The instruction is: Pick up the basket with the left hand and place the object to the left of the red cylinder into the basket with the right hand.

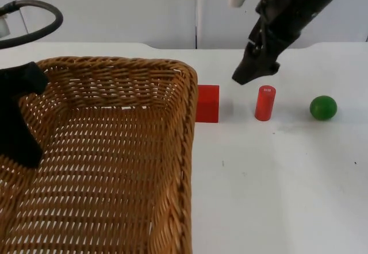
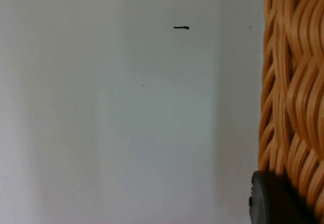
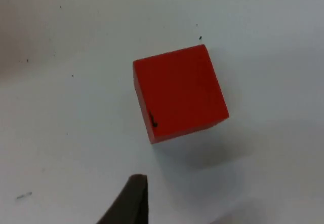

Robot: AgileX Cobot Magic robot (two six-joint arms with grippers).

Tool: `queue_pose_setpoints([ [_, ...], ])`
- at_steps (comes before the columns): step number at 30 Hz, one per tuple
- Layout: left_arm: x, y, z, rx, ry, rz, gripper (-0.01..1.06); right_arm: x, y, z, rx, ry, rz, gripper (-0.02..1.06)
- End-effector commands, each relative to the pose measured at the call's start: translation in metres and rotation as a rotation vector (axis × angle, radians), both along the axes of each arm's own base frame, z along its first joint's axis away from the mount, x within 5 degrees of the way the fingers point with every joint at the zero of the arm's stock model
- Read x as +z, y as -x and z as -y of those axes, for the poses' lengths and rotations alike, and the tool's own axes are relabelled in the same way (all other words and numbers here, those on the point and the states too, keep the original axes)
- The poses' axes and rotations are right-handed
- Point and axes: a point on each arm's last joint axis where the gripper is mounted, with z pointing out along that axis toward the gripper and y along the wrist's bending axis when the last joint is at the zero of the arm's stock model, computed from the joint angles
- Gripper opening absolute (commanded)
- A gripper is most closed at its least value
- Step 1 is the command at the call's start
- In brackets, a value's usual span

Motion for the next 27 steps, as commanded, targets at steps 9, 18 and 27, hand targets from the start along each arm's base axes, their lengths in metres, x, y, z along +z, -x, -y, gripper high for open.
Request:
queue_pose_setpoints([
  [9,0.004,0.001,0.003,0.012,0.032,0.002,0.00,-0.035,-0.011,-0.033,0.132,-0.033,-0.049,1.05],
  [18,0.004,0.001,0.003,0.013,0.031,0.004,0.00,-0.060,-0.007,-0.051,0.167,0.000,-0.024,1.05],
  [27,0.004,0.001,0.003,0.013,0.031,0.004,0.00,-0.083,-0.009,-0.051,0.157,0.011,-0.048,1.05],
])
